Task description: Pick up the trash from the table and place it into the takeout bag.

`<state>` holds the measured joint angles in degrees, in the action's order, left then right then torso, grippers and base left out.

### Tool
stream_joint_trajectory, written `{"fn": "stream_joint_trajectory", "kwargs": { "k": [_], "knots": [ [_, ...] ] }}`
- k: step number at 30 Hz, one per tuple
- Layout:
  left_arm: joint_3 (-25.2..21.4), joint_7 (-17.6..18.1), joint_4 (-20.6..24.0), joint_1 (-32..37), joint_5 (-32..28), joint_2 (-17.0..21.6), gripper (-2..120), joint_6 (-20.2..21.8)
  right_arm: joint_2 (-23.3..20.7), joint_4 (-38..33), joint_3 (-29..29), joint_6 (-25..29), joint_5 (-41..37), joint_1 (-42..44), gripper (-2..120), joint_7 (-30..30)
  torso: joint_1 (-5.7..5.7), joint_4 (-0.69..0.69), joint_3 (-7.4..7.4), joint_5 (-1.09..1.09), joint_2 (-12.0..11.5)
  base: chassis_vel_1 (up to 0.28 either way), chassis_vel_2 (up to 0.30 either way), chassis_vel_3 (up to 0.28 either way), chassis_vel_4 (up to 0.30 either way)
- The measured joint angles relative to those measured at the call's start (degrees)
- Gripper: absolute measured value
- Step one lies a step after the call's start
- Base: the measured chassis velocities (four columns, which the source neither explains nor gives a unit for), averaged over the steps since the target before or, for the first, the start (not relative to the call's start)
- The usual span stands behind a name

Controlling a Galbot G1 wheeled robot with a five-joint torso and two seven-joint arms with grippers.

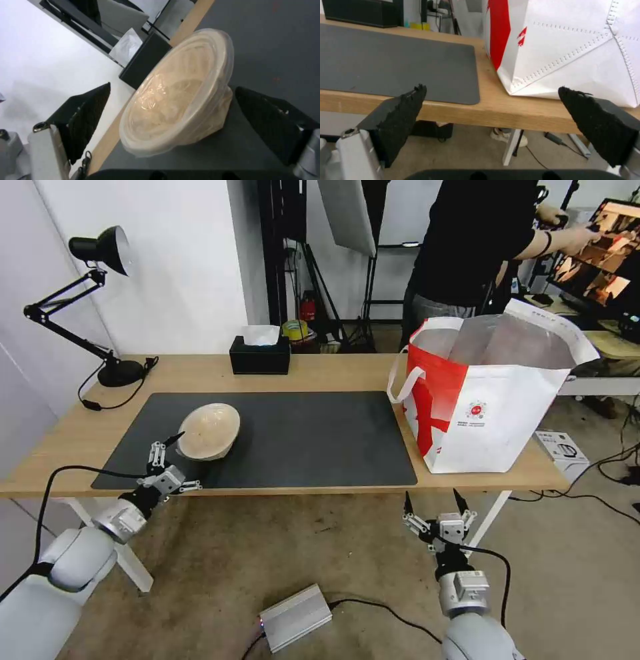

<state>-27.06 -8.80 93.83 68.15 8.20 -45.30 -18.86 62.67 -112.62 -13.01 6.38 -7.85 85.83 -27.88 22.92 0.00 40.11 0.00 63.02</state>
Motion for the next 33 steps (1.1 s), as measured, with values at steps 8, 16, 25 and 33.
{"fn": "stream_joint_trajectory", "kwargs": {
  "k": [8,16,25,33],
  "knots": [
    [1.73,-0.05,-1.23,-1.84,-0.07,0.04,100,-0.02,0.09,0.09,-0.10,0.04,0.01,-0.14,100,-0.03,0.00,0.00,0.00,0.00,0.00,0.000,0.000,0.000,0.000],
    [3.03,-0.09,-1.88,-2.91,-0.08,-0.16,100,-0.06,0.34,0.25,-0.13,0.09,0.01,-0.20,100,-0.05,0.00,0.00,0.00,0.00,0.00,0.000,0.000,0.000,0.000],
    [4.00,-0.14,-2.76,-3.80,-0.08,-0.21,100,-0.06,0.73,0.53,-0.13,0.18,0.08,-0.27,100,-0.07,0.00,0.00,0.00,0.00,0.00,0.000,0.000,0.000,0.000],
    [4.81,-0.19,-3.41,-4.33,-0.14,-0.12,98,-0.19,1.05,0.62,0.00,0.21,0.33,-0.28,100,-0.08,0.00,0.00,0.00,0.00,0.00,0.000,0.000,0.000,0.000]
  ]
}}
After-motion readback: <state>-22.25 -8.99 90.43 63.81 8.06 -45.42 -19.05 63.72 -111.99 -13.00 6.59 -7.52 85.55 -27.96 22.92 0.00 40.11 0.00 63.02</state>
